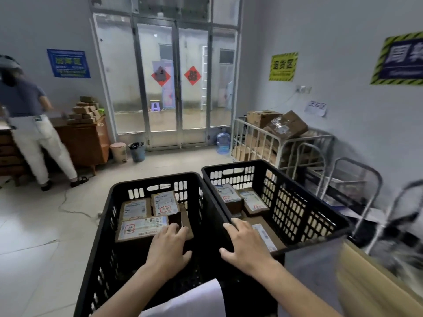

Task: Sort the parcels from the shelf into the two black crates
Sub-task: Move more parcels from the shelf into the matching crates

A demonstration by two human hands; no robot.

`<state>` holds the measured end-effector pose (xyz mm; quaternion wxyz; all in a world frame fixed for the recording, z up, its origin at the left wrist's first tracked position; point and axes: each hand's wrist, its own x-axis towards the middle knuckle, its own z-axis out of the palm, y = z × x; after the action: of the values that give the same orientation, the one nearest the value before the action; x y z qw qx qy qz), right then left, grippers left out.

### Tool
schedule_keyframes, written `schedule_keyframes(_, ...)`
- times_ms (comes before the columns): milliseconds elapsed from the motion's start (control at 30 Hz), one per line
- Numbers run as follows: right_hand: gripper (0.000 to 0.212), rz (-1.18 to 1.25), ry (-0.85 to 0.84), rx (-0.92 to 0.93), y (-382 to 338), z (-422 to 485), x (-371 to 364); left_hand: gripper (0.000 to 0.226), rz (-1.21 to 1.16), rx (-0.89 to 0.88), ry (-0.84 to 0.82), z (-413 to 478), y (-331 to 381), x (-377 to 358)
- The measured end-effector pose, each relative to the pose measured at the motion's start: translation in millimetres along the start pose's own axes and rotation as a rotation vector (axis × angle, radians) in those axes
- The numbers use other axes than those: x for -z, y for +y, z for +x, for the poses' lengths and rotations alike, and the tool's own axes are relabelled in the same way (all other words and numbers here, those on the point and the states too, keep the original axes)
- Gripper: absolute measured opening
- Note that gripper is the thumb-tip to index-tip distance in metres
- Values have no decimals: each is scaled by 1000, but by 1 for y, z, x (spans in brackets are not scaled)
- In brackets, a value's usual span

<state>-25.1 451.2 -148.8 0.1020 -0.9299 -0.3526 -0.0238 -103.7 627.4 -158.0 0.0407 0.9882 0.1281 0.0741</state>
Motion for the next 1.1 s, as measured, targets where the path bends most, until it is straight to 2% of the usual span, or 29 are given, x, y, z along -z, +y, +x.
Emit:
schedule_keyframes(233,63,-49,60,-224,5,-66,26,59,-64,-171,30,-15,24,12)
schedule_keyframes(467,65,-78,62,-422,23,-134,52,60,-72,-342,36,-23,80,20)
schedule_keyframes(733,68,-120,109,-664,58,-228,70,58,-90,-523,-20,-52,176,22)
schedule_keyframes(933,70,-132,123,-816,84,-315,84,75,-99,-665,-63,-93,258,22)
schedule_keyframes(1100,70,-126,148,-919,100,-399,102,78,-104,-779,-65,-139,326,28)
